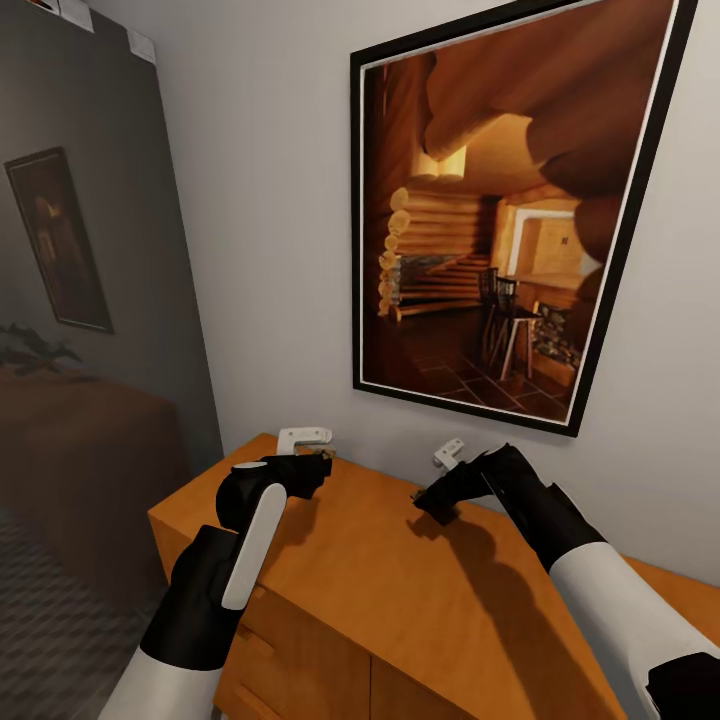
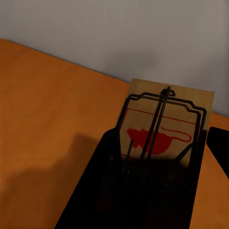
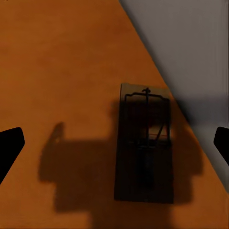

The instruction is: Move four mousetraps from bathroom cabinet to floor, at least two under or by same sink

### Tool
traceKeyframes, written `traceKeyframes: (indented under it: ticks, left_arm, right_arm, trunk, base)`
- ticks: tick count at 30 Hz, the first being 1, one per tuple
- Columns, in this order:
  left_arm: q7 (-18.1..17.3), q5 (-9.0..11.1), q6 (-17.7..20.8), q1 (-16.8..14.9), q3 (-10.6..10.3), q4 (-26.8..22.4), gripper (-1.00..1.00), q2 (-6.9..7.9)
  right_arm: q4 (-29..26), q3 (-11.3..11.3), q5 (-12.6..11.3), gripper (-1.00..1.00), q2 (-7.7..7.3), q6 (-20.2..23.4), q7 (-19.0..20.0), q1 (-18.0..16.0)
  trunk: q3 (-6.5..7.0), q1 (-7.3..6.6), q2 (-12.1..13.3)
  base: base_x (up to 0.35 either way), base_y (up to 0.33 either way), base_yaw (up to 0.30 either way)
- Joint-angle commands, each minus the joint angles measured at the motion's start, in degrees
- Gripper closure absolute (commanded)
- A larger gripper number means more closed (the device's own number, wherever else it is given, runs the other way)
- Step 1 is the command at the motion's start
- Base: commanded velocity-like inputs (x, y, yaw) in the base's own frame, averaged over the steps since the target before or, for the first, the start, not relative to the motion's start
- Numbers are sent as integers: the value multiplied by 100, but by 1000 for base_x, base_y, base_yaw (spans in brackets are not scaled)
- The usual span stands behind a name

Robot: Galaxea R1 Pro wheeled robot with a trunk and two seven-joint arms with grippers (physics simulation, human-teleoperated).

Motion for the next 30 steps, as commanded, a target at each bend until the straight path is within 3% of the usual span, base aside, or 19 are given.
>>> traceKeyframes:
  ticks: [1,11,26,30]
  left_arm:
    - [60,60,16,-5,-3,-5,100,-1]
    - [60,60,14,-5,-3,-5,100,-1]
    - [60,60,15,-5,-10,-4,100,-1]
    - [60,60,15,-5,-12,-4,100,-1]
  right_arm:
    - [-8,2,62,-100,-7,4,48,-7]
    - [-8,-359,75,-100,-31,-9,56,-9]
    - [-8,-431,76,-100,-38,-20,57,-9]
    - [-8,-431,76,-100,-38,-20,57,-8]
  trunk:
    - [-8,1,-5]
    - [-26,22,-45]
    - [-295,352,-647]
    - [-295,352,-647]
  base:
    - [0,0,0]
    - [0,0,0]
    - [0,0,0]
    - [0,0,0]
